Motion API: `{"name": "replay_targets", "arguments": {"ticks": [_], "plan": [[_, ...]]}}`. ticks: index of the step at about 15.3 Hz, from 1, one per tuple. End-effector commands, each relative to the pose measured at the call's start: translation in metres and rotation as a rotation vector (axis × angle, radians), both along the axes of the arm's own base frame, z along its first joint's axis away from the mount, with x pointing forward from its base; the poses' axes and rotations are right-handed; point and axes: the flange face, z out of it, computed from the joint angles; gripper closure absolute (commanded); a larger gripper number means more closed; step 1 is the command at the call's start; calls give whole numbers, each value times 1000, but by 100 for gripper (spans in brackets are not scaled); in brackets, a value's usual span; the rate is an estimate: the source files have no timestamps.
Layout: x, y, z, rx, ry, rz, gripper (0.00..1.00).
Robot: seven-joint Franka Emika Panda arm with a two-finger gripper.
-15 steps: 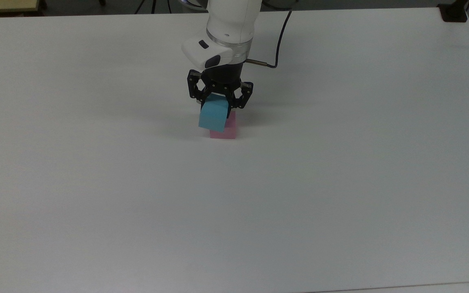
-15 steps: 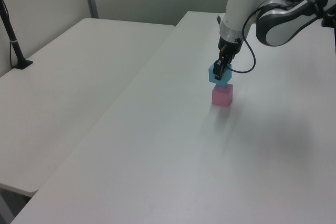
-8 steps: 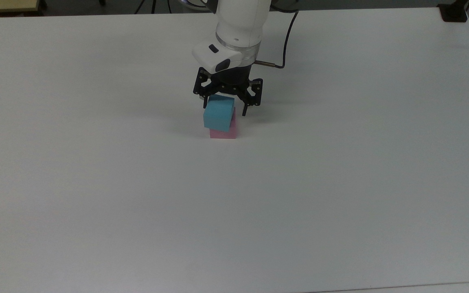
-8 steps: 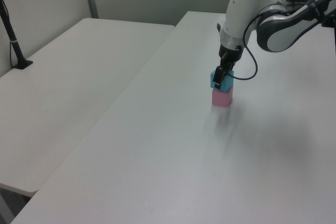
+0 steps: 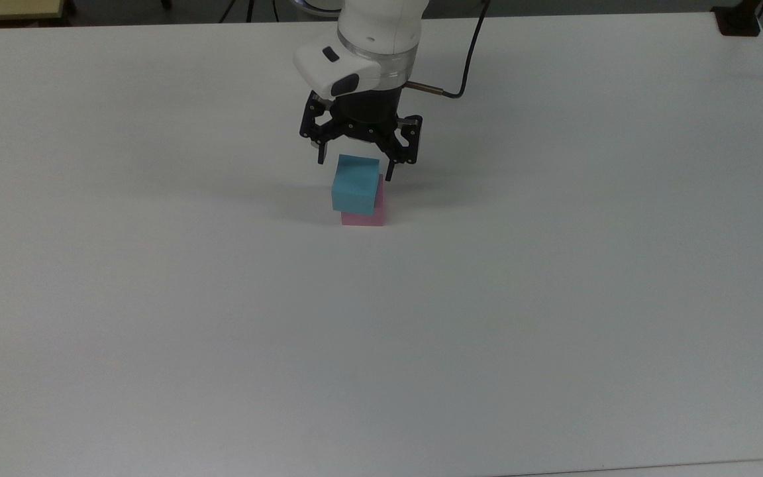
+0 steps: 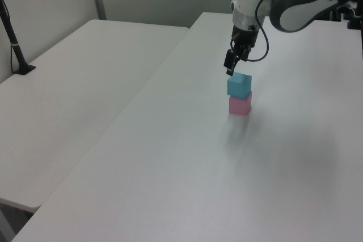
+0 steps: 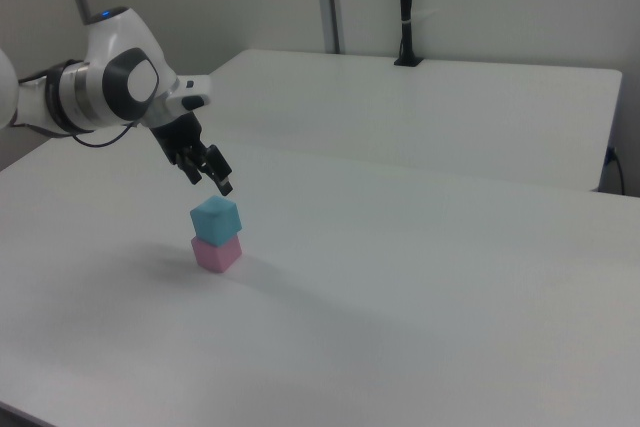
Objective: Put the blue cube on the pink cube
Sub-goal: 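Raise the open gripper up away from the stacked cubes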
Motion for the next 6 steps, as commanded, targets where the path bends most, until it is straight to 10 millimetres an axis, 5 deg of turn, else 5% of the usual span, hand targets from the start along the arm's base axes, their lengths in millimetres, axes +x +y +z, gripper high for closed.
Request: {"name": "replay_targets", "arguments": {"ticks": [1,6], "plan": [[-2,-11,17,-3,31,-1,0],[3,-30,41,49,55,-8,0]]}}
